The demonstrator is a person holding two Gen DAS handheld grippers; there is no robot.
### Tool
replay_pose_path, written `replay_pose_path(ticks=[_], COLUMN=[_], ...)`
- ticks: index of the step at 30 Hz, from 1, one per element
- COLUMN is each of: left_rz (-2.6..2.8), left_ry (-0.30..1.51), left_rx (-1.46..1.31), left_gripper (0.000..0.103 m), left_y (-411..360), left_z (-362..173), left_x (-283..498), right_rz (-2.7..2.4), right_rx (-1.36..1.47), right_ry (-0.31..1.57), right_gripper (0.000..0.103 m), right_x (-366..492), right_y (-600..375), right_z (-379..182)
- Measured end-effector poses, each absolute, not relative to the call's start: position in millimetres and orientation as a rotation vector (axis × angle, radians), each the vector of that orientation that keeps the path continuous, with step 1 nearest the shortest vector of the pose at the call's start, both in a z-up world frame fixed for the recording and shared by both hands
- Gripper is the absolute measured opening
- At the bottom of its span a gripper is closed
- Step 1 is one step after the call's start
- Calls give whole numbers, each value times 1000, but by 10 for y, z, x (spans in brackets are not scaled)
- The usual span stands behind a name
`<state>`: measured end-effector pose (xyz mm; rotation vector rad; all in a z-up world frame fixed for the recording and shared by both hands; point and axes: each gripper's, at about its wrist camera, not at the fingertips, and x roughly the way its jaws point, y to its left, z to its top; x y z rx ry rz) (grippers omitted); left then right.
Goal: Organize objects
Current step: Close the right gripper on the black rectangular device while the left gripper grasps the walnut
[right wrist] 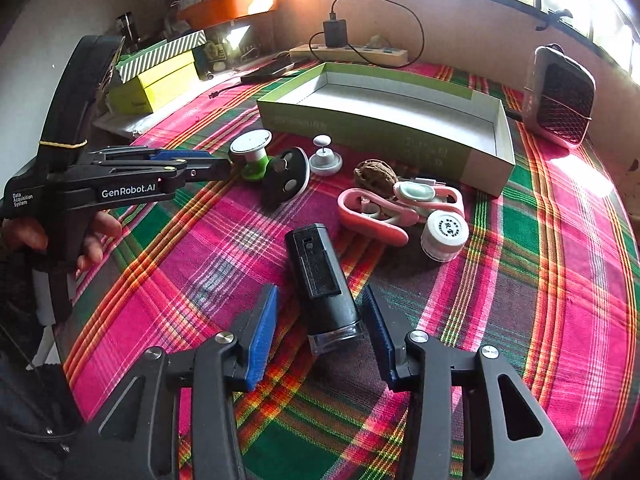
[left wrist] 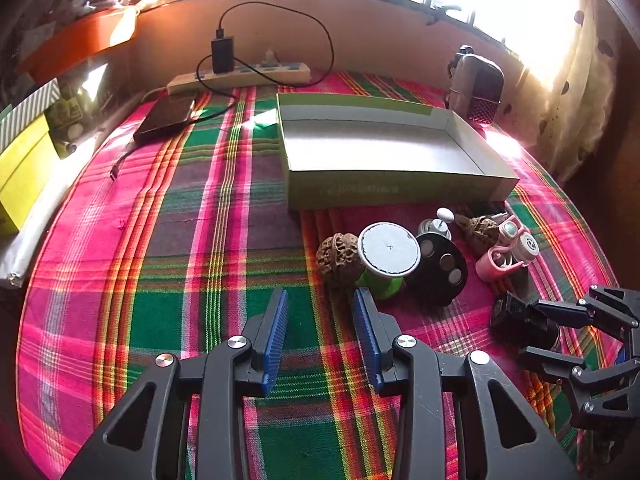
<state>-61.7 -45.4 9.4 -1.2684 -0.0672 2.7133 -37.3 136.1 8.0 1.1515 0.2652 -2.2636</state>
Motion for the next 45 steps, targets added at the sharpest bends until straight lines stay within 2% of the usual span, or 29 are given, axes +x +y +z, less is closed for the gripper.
replay_pose_path(ticks=[5,6,9,35,37,39,45], left_rz=[2697,2695,2686,2694,2696,2707,2712], left_ry=[-38,-38,-41,2,1,-12,-24], left_rx=[-1248,-1246,-1248,-1292,-1291,-1299,-1303], left_gripper=[34,35,36,36,35,29,29], left_y=[-449,-453,-459,-385,-391,-410,-441], left_z=[118,118,114,49,48,48,46], left_x=[-697,-719,-769,-1055,-1054,-1064,-1081], right_rz=[-2278,-2290,-2305,-2349,-2349,-2348,-2350], right_rx=[1151,1150,1154,1157,1156,1157,1158], right_ry=[288,302,291,249,256,260,269], right_gripper=[43,36,29,29,29,29,29], right_x=[-430,-438,-476,-562,-565,-571,-575], right_y=[1283,1267,1275,1313,1304,1296,1288], right_z=[68,68,68,63,64,64,61])
